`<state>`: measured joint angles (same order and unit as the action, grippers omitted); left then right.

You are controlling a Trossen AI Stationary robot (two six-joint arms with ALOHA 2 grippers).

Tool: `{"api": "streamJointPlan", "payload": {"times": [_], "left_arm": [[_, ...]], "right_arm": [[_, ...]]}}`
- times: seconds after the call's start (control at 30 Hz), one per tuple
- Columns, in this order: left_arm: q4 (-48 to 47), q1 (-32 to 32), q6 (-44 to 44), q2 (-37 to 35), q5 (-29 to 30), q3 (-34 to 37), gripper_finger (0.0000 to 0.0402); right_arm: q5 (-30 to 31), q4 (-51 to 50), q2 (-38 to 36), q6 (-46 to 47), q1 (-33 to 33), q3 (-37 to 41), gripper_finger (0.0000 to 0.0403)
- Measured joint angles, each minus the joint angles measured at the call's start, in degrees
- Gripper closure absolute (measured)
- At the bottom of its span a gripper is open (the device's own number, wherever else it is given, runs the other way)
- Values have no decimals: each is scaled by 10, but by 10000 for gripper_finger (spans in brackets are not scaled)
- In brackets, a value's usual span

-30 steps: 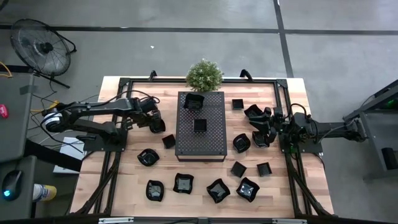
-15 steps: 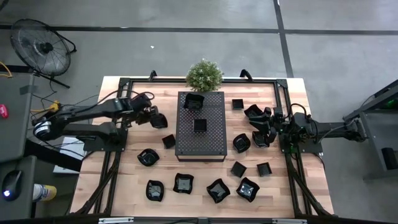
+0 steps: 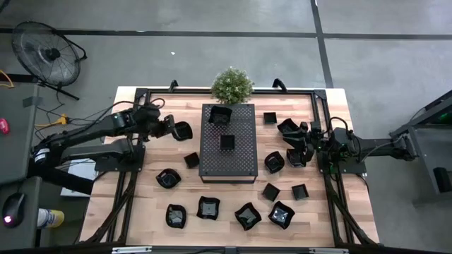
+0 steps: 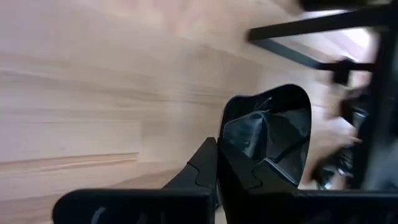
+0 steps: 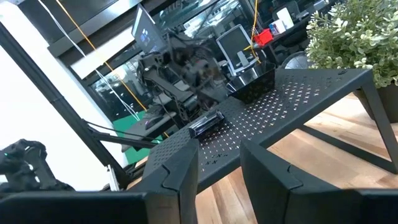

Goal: Pick & Place Mini shaped plates
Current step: Put the leaf-shaped plate on the shelf

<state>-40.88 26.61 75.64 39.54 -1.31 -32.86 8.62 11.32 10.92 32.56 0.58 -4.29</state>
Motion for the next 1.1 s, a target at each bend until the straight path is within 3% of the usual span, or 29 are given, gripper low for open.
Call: {"api": "streamJointPlan", "payload": {"times": [0.27,0.47,0.83,1.1], "left_arm": [[-46,0,-59,5,-4,-108,401],[-64,-17,-88,19,-44,-171,401],[-49,-195,-12,135,17,-208,401],[35,-313,87,214,82,-209,401]], "right_arm": [[0,0,0,0,0,0,288],[0,-2,0,0,0,0,288],[0,-14,0,15,0,0,288],[0,-27,0,20,0,0,288]]}}
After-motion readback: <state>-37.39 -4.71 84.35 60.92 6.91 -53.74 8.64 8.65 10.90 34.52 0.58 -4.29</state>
